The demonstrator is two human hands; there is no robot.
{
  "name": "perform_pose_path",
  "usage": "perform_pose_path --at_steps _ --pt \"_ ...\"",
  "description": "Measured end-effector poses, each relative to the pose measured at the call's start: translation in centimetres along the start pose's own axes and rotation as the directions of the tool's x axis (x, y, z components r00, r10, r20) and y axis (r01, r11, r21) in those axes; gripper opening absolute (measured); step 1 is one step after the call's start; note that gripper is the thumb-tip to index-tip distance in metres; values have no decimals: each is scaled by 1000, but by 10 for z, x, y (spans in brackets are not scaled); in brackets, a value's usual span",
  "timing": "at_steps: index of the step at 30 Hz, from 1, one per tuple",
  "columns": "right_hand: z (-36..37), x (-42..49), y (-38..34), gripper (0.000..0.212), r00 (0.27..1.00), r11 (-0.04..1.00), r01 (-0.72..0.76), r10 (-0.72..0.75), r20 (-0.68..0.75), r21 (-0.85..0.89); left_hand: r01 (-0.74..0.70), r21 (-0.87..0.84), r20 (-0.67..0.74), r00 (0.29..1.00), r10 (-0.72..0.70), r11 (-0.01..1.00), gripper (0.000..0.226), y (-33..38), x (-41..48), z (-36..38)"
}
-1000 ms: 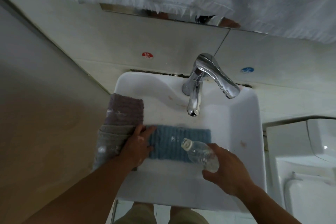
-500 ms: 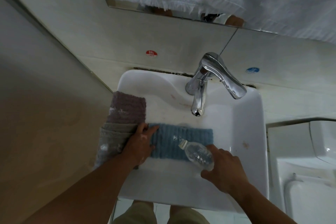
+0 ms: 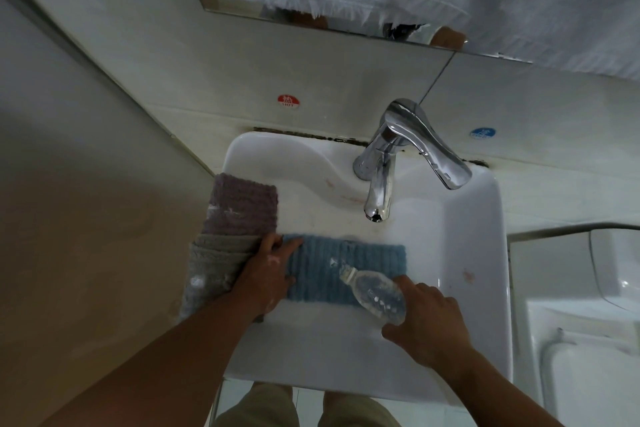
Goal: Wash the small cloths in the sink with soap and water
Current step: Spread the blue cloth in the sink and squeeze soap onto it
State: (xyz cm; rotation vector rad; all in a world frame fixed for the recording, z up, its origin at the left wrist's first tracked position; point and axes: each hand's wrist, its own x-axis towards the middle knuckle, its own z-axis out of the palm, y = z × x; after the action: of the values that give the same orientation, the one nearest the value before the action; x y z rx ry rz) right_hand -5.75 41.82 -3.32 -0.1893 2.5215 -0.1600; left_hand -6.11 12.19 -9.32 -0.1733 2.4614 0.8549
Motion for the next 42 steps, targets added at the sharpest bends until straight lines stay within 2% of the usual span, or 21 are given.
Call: perform_pose_path --at_steps 11,14,18,21,24,28,30,36,39,42 --pt "-2 -2 -2 68 1000 999 16 -16 8 31 5 19 -6 1000 -4 1000 76 0 -1 1" --pt "-3 -4 -1 67 999 990 51 -49 -13 130 0 4 -6 1000 0 1000 76 -1 -1 1" --pt "-16 -8 1 66 991 908 118 -84 -102 403 0 1 -13 1000 0 1000 74 -1 -1 1" --pt "-27 -4 8 71 968 819 156 -15 -251 552 -4 13 -27 1000 4 1000 74 0 -1 3" --pt "-34 10 17 69 934 753 152 102 -342 640 -4 29 -28 1000 5 1000 75 0 -1 3" --pt "-39 41 29 71 875 587 97 334 -349 804 1 44 -31 1000 0 999 75 0 -1 3" --pt "-44 54 32 75 847 520 108 399 -352 848 -1 47 -26 1000 2 999 75 0 0 4" --pt "-64 80 31 65 775 487 183 463 -430 854 -2 51 -42 999 4 999 74 -3 2 6" --pt "-63 84 35 69 780 485 188 455 -430 854 0 56 -54 999 3 998 75 -5 2 8" --pt "-54 81 38 77 793 518 128 459 -401 846 18 57 -63 998 -15 998 74 -3 1 9"
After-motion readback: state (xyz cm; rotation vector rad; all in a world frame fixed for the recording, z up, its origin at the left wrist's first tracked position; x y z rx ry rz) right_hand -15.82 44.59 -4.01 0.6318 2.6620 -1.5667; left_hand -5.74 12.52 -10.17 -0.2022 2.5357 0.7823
